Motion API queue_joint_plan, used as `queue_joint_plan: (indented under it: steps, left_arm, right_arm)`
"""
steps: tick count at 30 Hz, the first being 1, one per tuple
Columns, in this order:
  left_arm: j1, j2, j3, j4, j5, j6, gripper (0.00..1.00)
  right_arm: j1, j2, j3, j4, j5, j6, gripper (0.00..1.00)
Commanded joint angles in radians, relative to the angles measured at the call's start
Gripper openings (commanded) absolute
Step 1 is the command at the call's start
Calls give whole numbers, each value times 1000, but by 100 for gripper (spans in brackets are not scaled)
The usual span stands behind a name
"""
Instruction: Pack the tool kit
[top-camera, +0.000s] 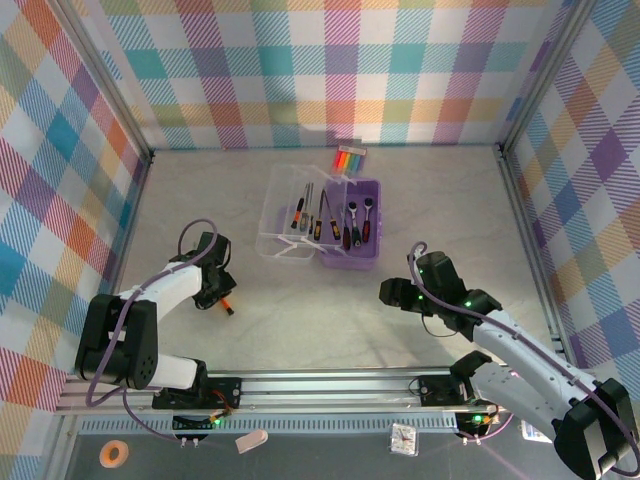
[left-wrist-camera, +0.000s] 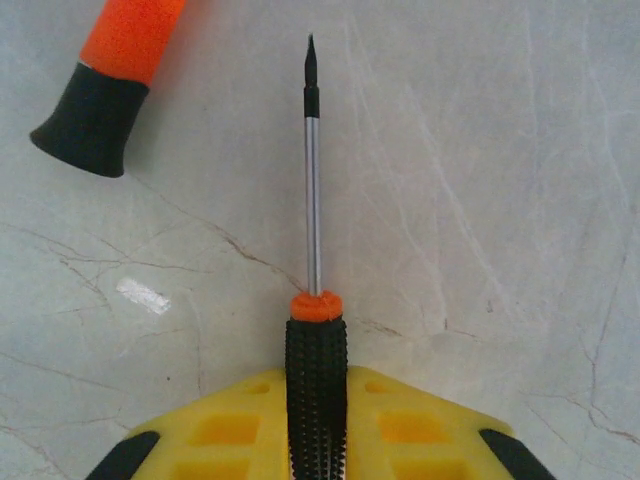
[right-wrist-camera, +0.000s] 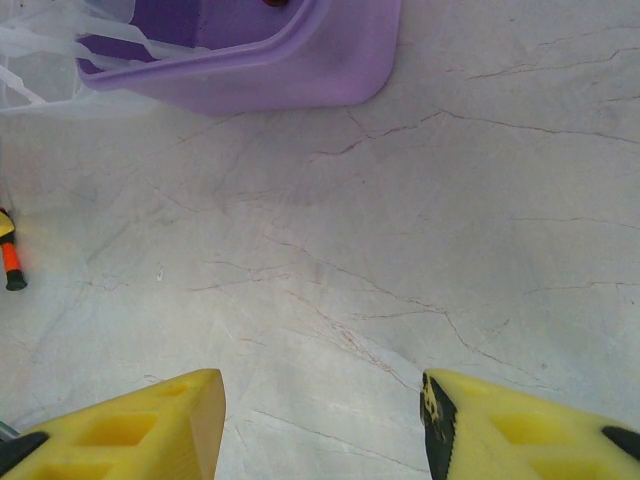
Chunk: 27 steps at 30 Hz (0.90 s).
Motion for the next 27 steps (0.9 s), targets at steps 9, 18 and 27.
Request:
queue_joint_plan:
  steps: [9,18,27]
  left_arm:
    - [-26,-104,22,-37,-6,74,13]
    - [-89,-209,107,-145,-50,100,12]
    - [-191,-107,430,-237,-92,165,11]
  right_arm:
    - [0,19,12,4,1,14,56]
    - [0,45,36,15,-3,5,56]
    - [0,56,54,15,4,1,56]
